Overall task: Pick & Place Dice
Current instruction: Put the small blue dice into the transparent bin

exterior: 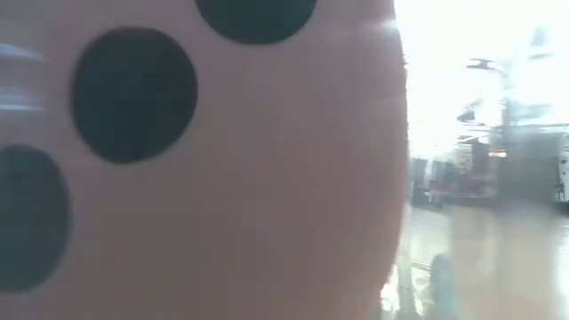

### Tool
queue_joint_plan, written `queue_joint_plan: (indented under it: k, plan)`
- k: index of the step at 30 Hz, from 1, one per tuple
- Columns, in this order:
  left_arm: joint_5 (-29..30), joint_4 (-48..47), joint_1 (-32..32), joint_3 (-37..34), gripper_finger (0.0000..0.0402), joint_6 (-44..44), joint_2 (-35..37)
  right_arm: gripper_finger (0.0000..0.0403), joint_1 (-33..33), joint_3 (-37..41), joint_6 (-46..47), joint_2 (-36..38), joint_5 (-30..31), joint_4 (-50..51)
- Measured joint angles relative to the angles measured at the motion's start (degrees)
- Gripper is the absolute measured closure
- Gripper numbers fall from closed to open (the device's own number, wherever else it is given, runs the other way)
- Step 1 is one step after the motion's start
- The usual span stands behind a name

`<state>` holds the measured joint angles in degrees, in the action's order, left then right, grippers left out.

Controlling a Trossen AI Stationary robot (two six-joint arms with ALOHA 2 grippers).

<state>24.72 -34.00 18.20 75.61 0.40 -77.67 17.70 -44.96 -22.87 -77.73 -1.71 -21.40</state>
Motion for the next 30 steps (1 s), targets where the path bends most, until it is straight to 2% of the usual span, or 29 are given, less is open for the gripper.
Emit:
queue_joint_plan:
  k: [2,8,13,18,23,30]
  plan:
    - [0.0,0.2,0.4,0.0,0.0204,0.2,0.0,0.037,0.7,-5.2,-1.9,-3.0,1.2,5.6]
    - [0.8,-0.4,2.7,0.0,0.0204,-3.2,1.3,0.0368,1.1,-17.2,-6.1,-12.4,1.3,11.4]
    - [1.4,-0.7,6.6,0.0,0.0204,-5.7,4.1,0.0365,1.1,-27.5,-6.9,-19.0,-4.3,18.4]
    - [3.7,-0.2,9.6,0.0,0.0204,-6.0,7.3,0.0361,1.1,-37.6,-6.3,-25.7,-4.4,27.8]
    - [3.9,-1.8,12.8,0.0,0.0204,-7.4,8.8,0.0337,1.0,-43.5,-2.0,-30.1,-4.4,27.8]
    - [3.7,-4.0,17.1,0.0,0.0204,-7.8,7.6,0.0288,1.6,-44.4,1.7,-32.2,-0.7,21.8]
